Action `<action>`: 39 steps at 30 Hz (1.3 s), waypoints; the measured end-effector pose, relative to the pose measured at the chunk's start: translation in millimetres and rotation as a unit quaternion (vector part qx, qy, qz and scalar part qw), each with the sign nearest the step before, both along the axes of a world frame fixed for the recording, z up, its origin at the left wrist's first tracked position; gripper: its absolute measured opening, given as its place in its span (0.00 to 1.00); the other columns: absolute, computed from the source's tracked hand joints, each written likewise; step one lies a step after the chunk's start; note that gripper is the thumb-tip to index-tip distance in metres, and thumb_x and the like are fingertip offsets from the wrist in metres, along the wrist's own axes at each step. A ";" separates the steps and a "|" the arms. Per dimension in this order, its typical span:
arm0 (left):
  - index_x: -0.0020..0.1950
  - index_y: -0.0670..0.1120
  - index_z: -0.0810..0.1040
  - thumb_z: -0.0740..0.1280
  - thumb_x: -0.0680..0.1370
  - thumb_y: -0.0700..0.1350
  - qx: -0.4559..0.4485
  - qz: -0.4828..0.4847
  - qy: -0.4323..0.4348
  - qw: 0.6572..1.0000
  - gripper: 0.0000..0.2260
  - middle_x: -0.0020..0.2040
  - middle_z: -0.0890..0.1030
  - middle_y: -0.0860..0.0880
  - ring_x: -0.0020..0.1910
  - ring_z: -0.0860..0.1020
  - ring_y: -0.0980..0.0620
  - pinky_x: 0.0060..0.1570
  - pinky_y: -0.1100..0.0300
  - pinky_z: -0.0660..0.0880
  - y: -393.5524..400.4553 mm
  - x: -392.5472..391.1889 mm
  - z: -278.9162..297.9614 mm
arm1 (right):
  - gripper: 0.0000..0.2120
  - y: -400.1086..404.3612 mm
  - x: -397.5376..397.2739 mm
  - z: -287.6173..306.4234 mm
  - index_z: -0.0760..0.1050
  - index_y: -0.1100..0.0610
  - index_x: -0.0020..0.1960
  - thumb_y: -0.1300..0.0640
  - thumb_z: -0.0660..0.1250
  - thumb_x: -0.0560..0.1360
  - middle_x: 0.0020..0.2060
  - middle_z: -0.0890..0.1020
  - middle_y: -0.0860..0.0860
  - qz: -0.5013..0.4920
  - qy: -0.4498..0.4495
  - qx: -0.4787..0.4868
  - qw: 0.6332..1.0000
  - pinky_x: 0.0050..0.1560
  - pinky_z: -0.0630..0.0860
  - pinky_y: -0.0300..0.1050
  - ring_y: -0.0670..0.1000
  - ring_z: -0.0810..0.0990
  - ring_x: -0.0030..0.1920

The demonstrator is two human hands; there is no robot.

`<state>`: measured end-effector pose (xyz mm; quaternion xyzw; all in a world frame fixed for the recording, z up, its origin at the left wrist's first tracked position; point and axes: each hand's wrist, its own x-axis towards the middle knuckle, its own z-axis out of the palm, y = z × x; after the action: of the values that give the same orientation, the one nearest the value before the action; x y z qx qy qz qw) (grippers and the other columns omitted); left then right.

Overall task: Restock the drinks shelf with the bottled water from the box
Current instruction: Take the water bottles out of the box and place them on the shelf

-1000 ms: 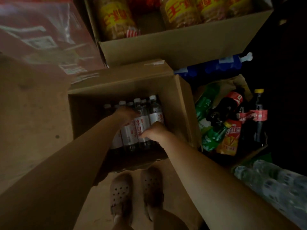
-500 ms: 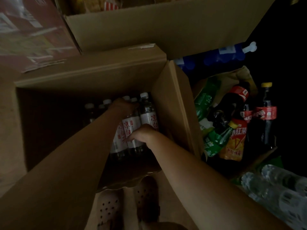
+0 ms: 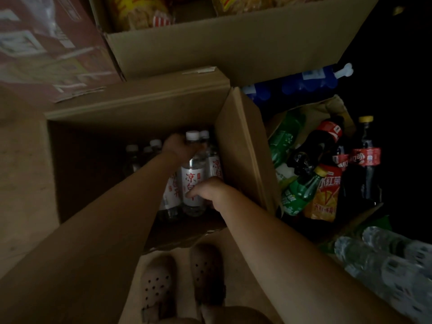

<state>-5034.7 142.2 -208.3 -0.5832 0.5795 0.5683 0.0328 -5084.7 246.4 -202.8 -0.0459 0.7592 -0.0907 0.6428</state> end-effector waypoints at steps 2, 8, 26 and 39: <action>0.61 0.40 0.78 0.71 0.74 0.48 -0.025 -0.014 -0.001 1.000 0.19 0.58 0.80 0.41 0.61 0.76 0.45 0.62 0.54 0.73 4.6 5.3 16.7 | 0.28 6.2 2.3 9.3 0.70 0.60 0.66 0.59 0.75 0.69 0.64 0.75 0.56 -0.006 0.004 -0.008 1.000 0.61 0.72 0.48 0.56 0.73 0.65; 0.51 0.44 0.82 0.72 0.73 0.52 -0.073 -0.032 0.019 0.997 0.14 0.49 0.83 0.44 0.50 0.81 0.49 0.49 0.57 0.77 -2.6 14.6 94.8 | 0.41 6.5 11.3 70.0 0.67 0.55 0.69 0.58 0.81 0.60 0.65 0.75 0.54 -0.061 0.042 -0.085 0.994 0.64 0.72 0.57 0.57 0.74 0.65; 0.44 0.41 0.81 0.74 0.72 0.48 -0.203 -0.099 0.141 0.964 0.10 0.39 0.80 0.47 0.42 0.77 0.50 0.43 0.57 0.73 -47.3 -27.9 527.0 | 0.22 -12.7 -45.2 455.9 0.73 0.55 0.54 0.64 0.78 0.65 0.48 0.82 0.48 -0.116 0.030 -0.356 0.927 0.48 0.79 0.41 0.47 0.80 0.48; 0.35 0.49 0.78 0.73 0.73 0.43 -0.310 -0.263 0.255 0.878 0.08 0.24 0.75 0.57 0.25 0.73 0.61 0.21 0.75 0.65 37.8 -124.7 809.6 | 0.23 76.2 -108.7 708.6 0.75 0.50 0.58 0.61 0.78 0.66 0.55 0.81 0.46 -0.223 0.146 -0.487 0.832 0.47 0.78 0.38 0.46 0.80 0.53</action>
<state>-5159.4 180.0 601.3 -0.2249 0.8461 0.4593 -0.1502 -5193.4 322.5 505.8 -0.1954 0.6915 -0.5819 0.3809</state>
